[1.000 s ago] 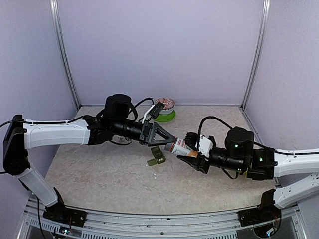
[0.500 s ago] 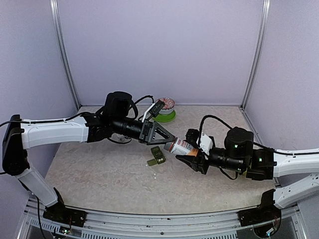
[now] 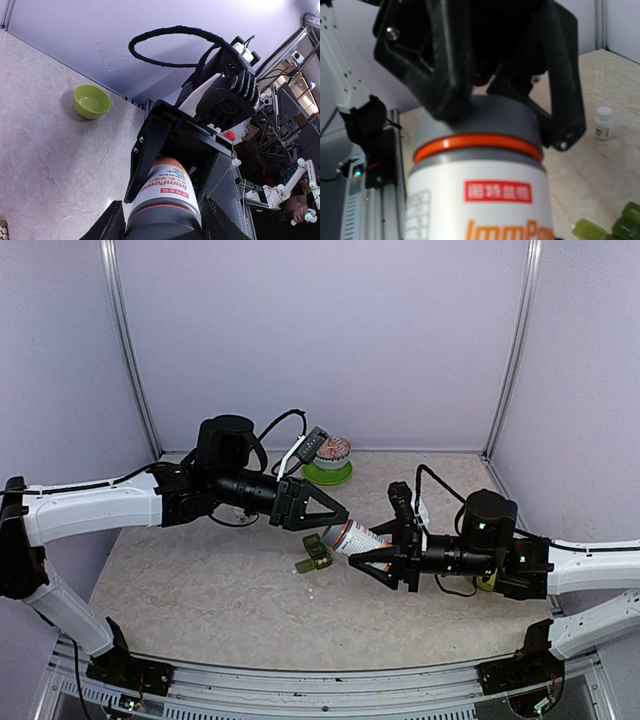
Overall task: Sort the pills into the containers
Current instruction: Screw the lid of the pill bottle onto the pill bottle.
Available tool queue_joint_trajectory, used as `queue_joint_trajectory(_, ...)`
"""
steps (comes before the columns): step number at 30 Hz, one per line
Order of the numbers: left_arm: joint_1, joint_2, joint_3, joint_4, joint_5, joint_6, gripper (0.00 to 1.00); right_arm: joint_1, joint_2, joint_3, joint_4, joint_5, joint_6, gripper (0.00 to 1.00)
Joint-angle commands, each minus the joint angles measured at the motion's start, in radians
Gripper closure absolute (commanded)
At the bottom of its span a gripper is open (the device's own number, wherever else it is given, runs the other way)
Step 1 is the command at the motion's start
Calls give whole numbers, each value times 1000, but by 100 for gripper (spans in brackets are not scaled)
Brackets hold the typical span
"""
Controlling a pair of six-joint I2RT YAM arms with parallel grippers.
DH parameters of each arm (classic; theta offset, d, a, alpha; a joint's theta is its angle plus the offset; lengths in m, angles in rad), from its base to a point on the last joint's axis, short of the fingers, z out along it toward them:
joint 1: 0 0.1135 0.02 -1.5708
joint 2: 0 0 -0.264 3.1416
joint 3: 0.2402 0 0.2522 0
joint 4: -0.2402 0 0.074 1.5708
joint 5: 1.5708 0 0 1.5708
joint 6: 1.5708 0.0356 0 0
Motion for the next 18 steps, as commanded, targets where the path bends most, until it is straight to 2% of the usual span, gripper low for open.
queue_joint_trajectory(1, -30, -22, 13, -8, 88, 20, 41, -37, -28, 26, 81, 47, 20, 58)
queue_joint_trajectory(3, -13, -26, -2, 14, 84, -18, 30, -36, -25, 48, 40, 56, -33, 58)
queue_joint_trajectory(8, 24, -34, -28, 24, 71, -75, 16, -34, -17, 70, -18, 80, -136, 58)
queue_joint_trajectory(11, 27, -26, -28, 19, 75, -84, 14, -34, -15, 73, -26, 99, -166, 58)
queue_joint_trajectory(18, 34, -5, -17, 34, 76, -87, 18, -26, 26, 92, -54, 91, -194, 58)
